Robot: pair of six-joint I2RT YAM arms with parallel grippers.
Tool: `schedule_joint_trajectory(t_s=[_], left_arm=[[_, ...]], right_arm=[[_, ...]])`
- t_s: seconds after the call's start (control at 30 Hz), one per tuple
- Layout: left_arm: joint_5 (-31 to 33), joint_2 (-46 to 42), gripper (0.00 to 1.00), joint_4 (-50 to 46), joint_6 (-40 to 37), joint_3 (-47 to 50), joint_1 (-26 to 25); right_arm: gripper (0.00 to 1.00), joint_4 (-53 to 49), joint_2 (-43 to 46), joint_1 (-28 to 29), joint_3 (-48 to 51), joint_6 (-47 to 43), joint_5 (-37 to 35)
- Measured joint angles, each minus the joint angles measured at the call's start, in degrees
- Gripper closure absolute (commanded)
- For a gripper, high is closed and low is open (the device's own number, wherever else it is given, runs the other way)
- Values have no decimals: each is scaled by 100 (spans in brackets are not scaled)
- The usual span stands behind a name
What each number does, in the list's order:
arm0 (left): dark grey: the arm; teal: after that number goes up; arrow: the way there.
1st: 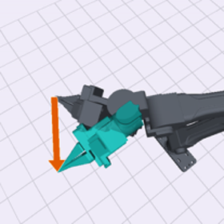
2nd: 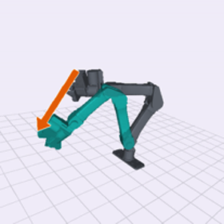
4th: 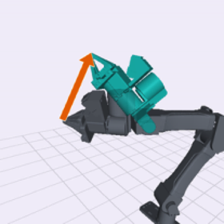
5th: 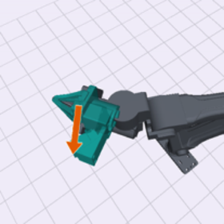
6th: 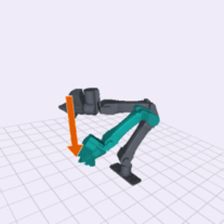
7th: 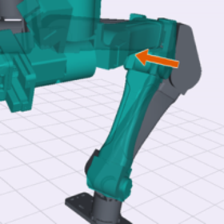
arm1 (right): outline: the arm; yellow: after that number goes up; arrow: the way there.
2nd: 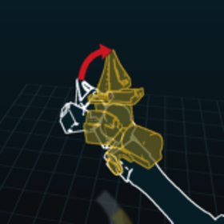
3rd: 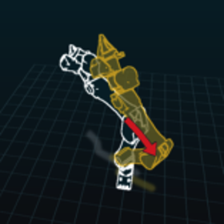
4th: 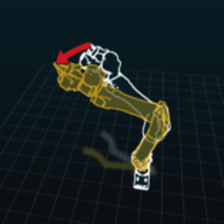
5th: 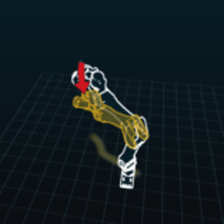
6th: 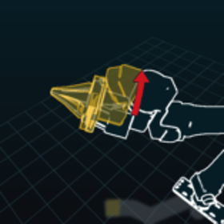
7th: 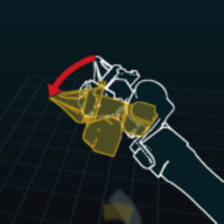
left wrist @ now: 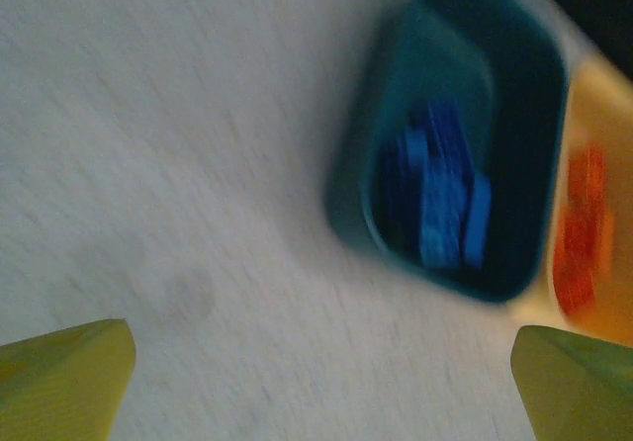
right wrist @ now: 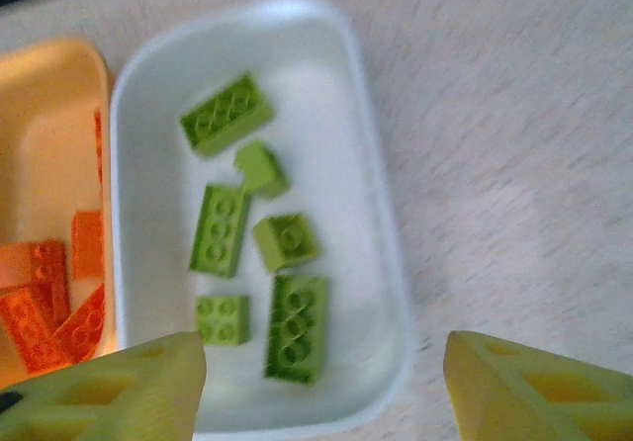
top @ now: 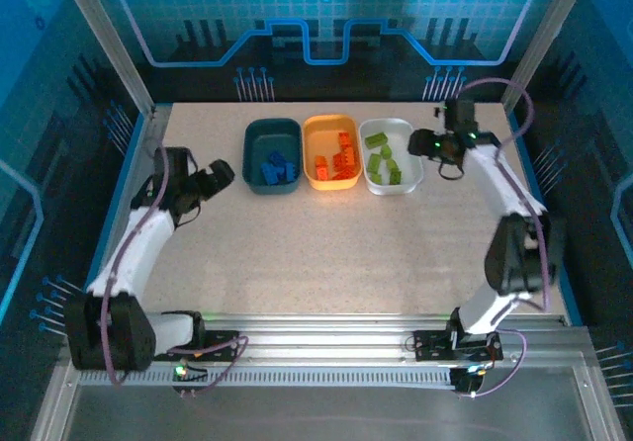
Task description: Sort the legos into containers by color
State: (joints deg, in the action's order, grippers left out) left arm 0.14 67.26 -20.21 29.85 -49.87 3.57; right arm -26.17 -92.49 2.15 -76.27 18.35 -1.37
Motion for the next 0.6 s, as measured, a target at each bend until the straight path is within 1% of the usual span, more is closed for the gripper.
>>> schedule_joint_trajectory(t_s=[0.07,0.13,0.23,0.37,0.43,0.53,0.6], left_arm=[[605,-452,1,586,-122,557,33],[929,-549,1,925,-328,929,33],[1209,-457,1,1167,-647,1246,33],[1414,-400,1,1641,-1075,1526,33],[1453,-284,1,1919,-1233,1591,33],[1458,42,1,2334,-1397,1613,33],[1447,234,1,2590,-1471,1628,33]], right_arm=[[33,575,487,-103,610,-376,-4],[33,988,660,-111,994,-721,57],[33,1541,675,-157,1537,-1137,151],[33,2245,645,-317,2398,-1526,251],[34,2483,566,-334,2649,-1668,334],[34,2754,398,-332,2710,-1869,551],[36,2745,376,-330,2647,-1961,651]])
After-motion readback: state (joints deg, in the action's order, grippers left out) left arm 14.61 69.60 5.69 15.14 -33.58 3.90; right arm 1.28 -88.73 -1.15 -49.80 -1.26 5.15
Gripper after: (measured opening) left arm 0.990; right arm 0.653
